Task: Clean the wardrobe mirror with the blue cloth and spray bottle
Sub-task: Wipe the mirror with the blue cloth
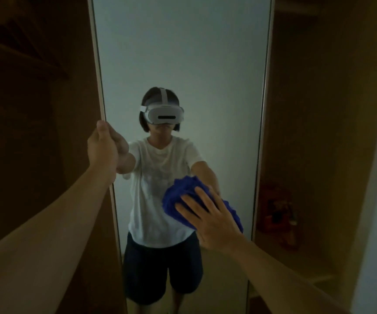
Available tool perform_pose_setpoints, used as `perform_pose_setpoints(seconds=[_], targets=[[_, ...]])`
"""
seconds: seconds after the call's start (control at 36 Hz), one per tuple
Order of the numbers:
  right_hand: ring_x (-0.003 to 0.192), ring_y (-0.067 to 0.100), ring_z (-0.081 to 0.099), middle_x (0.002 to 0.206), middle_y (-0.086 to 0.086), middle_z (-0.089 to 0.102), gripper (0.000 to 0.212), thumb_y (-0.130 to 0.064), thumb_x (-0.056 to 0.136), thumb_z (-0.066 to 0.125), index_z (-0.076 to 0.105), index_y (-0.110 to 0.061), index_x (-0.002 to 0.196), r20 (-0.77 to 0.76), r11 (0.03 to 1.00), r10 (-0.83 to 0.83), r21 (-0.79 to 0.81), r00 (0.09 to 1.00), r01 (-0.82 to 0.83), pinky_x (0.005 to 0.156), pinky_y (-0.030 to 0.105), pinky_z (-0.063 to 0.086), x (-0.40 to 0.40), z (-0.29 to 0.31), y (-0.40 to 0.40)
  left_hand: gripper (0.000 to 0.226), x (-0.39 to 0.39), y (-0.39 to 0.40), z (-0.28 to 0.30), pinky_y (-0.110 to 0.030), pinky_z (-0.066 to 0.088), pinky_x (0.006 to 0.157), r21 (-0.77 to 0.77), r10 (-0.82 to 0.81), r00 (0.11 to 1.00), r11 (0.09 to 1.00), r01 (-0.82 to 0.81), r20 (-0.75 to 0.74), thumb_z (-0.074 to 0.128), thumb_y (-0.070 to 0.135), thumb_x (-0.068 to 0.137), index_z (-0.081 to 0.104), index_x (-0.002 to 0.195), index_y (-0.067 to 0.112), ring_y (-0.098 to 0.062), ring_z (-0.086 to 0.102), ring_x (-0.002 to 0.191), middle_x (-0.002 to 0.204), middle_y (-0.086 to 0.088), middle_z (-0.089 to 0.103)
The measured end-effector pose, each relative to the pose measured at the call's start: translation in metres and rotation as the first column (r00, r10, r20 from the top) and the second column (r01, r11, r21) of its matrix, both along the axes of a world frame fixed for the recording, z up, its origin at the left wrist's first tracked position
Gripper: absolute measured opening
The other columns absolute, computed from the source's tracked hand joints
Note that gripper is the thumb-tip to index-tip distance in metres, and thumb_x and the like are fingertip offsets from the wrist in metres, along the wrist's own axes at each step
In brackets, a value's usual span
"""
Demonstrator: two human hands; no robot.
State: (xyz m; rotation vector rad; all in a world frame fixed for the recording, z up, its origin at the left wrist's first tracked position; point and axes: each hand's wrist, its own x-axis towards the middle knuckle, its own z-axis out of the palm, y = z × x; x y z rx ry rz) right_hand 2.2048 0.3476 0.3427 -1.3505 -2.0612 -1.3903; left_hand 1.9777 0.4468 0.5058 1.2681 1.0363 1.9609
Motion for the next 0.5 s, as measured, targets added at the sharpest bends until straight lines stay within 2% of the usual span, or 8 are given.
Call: perform_pose_setpoints(seconds=[0.06, 0.14, 0.22, 0.28, 0.39, 0.5], targets=[[0.139, 0.033, 0.022, 0.15, -0.001, 0.027, 0.079, -0.031, 0.075, 0.063, 0.029, -0.025, 0.146, 0.0, 0.999, -0.035, 0.019, 0.999, 0.035, 0.109, 0.054, 0.021, 0.016, 0.0, -0.005, 0.049, 0.001, 0.001, -0.018, -0.021, 0.038, 0.065, -0.08, -0.009, 0.999, 0.997, 0.012, 0.038, 0.024, 0.053, 0.096, 0.055, 0.085, 0.016, -0.016, 0.057, 0.079, 0.073, 0.009, 0.05], [0.138, 0.034, 0.023, 0.149, 0.002, 0.027, 0.076, -0.031, 0.074, 0.059, 0.031, -0.023, 0.144, -0.058, 0.995, -0.052, 0.082, 0.997, 0.056, 0.11, 0.05, 0.019, 0.036, 0.023, -0.009, 0.053, 0.001, 0.002, -0.042, -0.023, 0.033, 0.054, -0.164, 0.057, 0.998, 0.985, -0.054, 0.012, 0.023, 0.064, 0.09, 0.052, 0.072, 0.023, -0.007, 0.052, 0.065, 0.07, 0.007, 0.053], [0.137, 0.036, 0.022, 0.151, 0.008, 0.023, 0.084, -0.032, 0.071, 0.067, 0.029, -0.019, 0.144, -0.223, 0.984, -0.079, 0.139, 0.972, 0.111, 0.107, 0.049, 0.019, 0.049, 0.057, -0.009, 0.06, -0.001, 0.003, -0.042, -0.028, 0.039, 0.063, -0.197, 0.073, 0.997, 0.978, -0.065, 0.031, 0.024, 0.067, 0.088, 0.057, 0.092, 0.018, -0.014, 0.055, 0.074, 0.079, 0.005, 0.058], [0.137, 0.037, 0.021, 0.152, 0.011, 0.022, 0.086, -0.032, 0.07, 0.069, 0.027, -0.017, 0.144, -0.356, 0.974, -0.081, 0.169, 0.931, 0.15, 0.107, 0.051, 0.025, 0.055, 0.074, -0.008, 0.062, -0.001, 0.005, -0.042, -0.03, 0.039, 0.071, -0.195, 0.074, 0.997, 0.979, -0.066, 0.035, 0.024, 0.067, 0.088, 0.057, 0.104, 0.018, -0.013, 0.053, 0.079, 0.084, 0.006, 0.058], [0.137, 0.038, 0.024, 0.152, 0.016, 0.027, 0.081, -0.03, 0.074, 0.06, 0.026, -0.015, 0.146, -0.52, 0.951, -0.085, 0.212, 0.85, 0.224, 0.105, 0.051, 0.029, 0.059, 0.079, -0.009, 0.05, 0.004, -0.001, -0.046, -0.02, 0.036, 0.06, -0.142, 0.095, 0.994, 0.986, -0.087, 0.05, 0.025, 0.066, 0.089, 0.052, 0.078, 0.025, -0.004, 0.053, 0.072, 0.077, 0.014, 0.055], [0.137, 0.04, 0.024, 0.153, 0.017, 0.026, 0.08, -0.029, 0.075, 0.061, 0.027, -0.013, 0.146, -0.63, 0.94, -0.101, 0.193, 0.77, 0.281, 0.106, 0.052, 0.028, 0.054, 0.055, -0.007, 0.043, 0.01, -0.008, -0.041, -0.018, 0.034, 0.054, -0.152, 0.119, 0.987, 0.983, -0.102, 0.109, 0.027, 0.062, 0.091, 0.047, 0.071, 0.029, 0.003, 0.048, 0.061, 0.07, 0.015, 0.053]])
